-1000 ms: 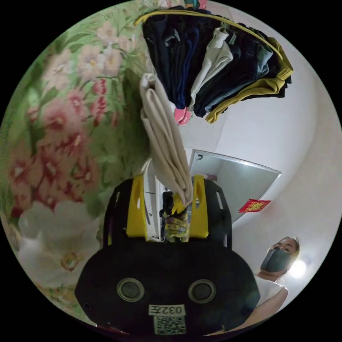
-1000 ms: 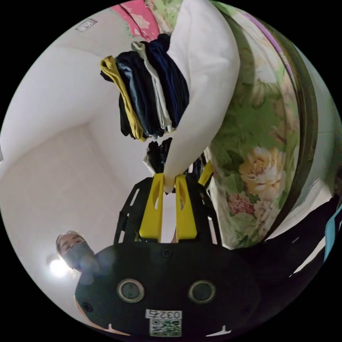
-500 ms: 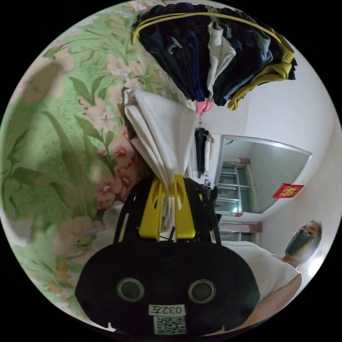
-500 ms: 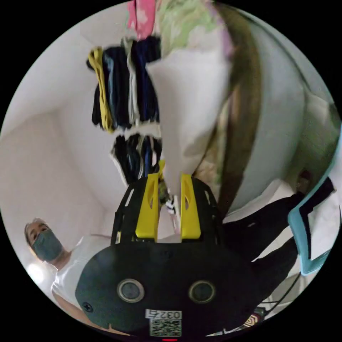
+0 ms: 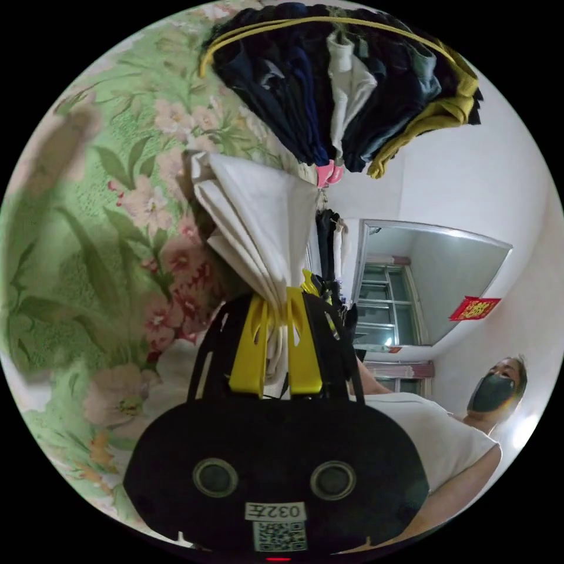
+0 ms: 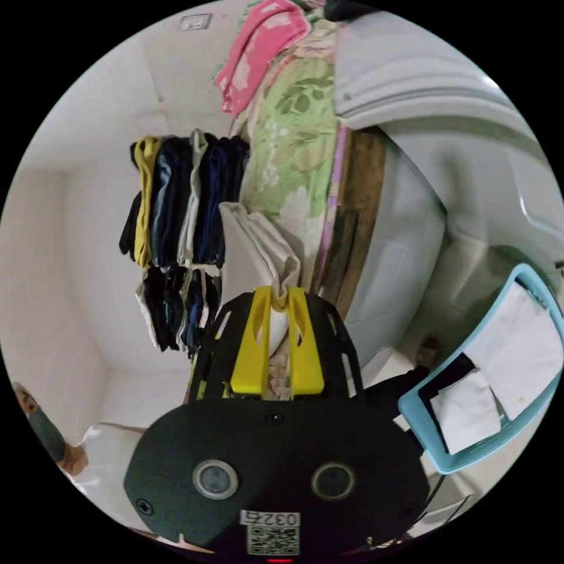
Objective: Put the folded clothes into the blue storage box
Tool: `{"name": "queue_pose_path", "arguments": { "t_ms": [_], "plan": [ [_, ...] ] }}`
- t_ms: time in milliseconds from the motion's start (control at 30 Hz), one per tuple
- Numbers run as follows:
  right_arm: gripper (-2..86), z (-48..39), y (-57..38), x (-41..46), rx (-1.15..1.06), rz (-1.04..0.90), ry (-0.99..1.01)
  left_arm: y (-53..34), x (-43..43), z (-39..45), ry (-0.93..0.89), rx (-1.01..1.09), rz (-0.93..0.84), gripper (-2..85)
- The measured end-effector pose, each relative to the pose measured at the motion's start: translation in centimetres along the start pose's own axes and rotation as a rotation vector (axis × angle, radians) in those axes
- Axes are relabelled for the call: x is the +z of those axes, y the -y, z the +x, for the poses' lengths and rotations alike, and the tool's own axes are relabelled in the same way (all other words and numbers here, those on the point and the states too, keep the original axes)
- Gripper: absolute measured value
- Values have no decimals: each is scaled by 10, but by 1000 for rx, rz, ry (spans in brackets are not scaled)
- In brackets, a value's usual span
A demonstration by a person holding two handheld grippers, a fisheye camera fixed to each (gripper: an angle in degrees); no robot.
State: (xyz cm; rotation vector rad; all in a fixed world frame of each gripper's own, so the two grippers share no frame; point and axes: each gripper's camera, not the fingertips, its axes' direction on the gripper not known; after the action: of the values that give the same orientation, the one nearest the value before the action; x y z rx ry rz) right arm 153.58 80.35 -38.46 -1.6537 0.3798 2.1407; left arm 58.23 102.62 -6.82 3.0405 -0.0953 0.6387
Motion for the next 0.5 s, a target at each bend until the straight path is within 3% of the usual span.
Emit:
{"name": "queue_pose_path", "arguments": {
  "t_ms": [233, 500],
  "plan": [
    [46, -15, -57, -75, -159, 100, 110, 31, 50, 96, 68, 261, -186, 7],
    [48, 74, -188, -174, 127, 344, 71, 29, 228, 153, 106, 388, -641, 7]
  ]
}}
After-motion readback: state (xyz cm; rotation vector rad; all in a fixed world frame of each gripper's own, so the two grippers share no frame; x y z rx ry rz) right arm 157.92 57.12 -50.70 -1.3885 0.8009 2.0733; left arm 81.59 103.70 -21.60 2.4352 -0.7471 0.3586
